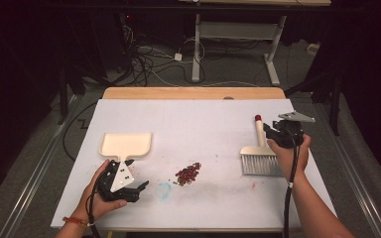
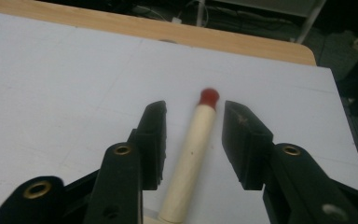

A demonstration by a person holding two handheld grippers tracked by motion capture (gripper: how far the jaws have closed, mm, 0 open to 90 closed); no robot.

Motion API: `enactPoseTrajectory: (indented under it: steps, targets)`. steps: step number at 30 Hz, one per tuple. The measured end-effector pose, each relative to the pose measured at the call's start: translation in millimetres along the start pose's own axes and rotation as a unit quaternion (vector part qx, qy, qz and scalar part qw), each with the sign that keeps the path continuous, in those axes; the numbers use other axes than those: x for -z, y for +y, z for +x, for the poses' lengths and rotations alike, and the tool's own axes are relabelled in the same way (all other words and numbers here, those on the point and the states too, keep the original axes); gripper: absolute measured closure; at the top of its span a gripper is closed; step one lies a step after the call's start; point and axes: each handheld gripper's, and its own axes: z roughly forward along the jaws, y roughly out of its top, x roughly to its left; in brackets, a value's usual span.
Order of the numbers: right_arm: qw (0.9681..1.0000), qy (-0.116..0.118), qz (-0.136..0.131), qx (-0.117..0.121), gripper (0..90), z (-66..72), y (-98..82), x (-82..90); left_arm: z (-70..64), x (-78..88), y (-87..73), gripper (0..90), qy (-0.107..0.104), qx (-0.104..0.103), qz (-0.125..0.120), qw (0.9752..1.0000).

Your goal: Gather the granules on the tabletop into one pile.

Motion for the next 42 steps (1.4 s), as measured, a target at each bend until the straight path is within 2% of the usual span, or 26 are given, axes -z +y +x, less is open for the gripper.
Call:
enactPoseTrajectory:
  steps: [5, 7, 9, 15, 17, 18, 21, 22, 24, 26, 31, 36, 40, 42]
  targets:
    - [0.9989, 0.02, -0.032, 0.026, 54.4, 3.3, -0.2, 9.5, 0.5, 0.6, 0.1, 17.5, 0.001, 0.001, -0.001, 1.0]
    - [0.9979, 0.037, -0.045, 0.029, 52.5, 3.7, -0.5, 13.2, 0.1, -0.2, 0.2, 17.5, 0.001, 0.0, 0.002, 1.0]
    - [0.9968, 0.04, -0.06, 0.034, 48.7, 5.0, -0.7, 18.1, -0.5, -0.5, 0.6, 17.5, 0.0, -0.002, 0.002, 1.0]
    - [0.9899, 0.077, -0.103, 0.059, 41.2, 11.3, 1.0, 36.2, -0.1, 0.5, 0.9, 17.5, 0.005, -0.001, 0.0, 1.0]
    - [0.9858, 0.095, -0.118, 0.071, 38.1, 15.1, 1.6, 43.6, -0.3, 0.9, 1.2, 17.5, 0.006, -0.002, -0.001, 1.0]
    - [0.9848, 0.098, -0.122, 0.076, 35.1, 17.7, 1.5, 47.2, -0.5, 1.0, 1.4, 17.5, 0.006, -0.001, -0.001, 1.0]
    - [0.9803, 0.11, -0.134, 0.095, 34.2, 24.0, 1.0, 56.4, -1.1, 1.4, 1.7, 17.5, 0.007, -0.002, 0.0, 1.0]
    - [0.9797, 0.107, -0.138, 0.098, 33.6, 26.0, 0.6, 59.5, -1.0, 1.6, 1.6, 17.5, 0.007, -0.001, -0.001, 1.0]
    - [0.9783, 0.112, -0.142, 0.101, 30.8, 28.8, -0.7, 65.1, -0.6, 2.1, 1.6, 17.5, 0.01, -0.001, -0.001, 1.0]
    - [0.9791, 0.103, -0.145, 0.099, 28.1, 31.3, -2.5, 69.8, 0.1, 2.0, 1.5, 17.5, 0.013, 0.003, -0.001, 0.9999]
    - [0.977, 0.117, -0.14, 0.11, 22.7, 35.3, -9.6, 78.9, 0.5, 2.6, 2.4, 17.5, 0.017, 0.005, -0.005, 0.9998]
    - [0.9717, 0.124, -0.149, 0.134, 19.2, 43.0, -17.0, 89.4, 0.0, 2.7, 3.0, 17.5, 0.016, 0.004, -0.005, 0.9999]
    - [0.9709, 0.13, -0.149, 0.135, 17.0, 45.4, -23.6, 93.8, 0.5, 2.4, 2.7, 17.4, 0.015, 0.006, -0.006, 0.9998]
    - [0.9719, 0.13, -0.144, 0.133, 17.0, 45.8, -27.0, 95.3, 0.9, 2.3, 2.3, 17.5, 0.015, 0.008, -0.006, 0.9998]
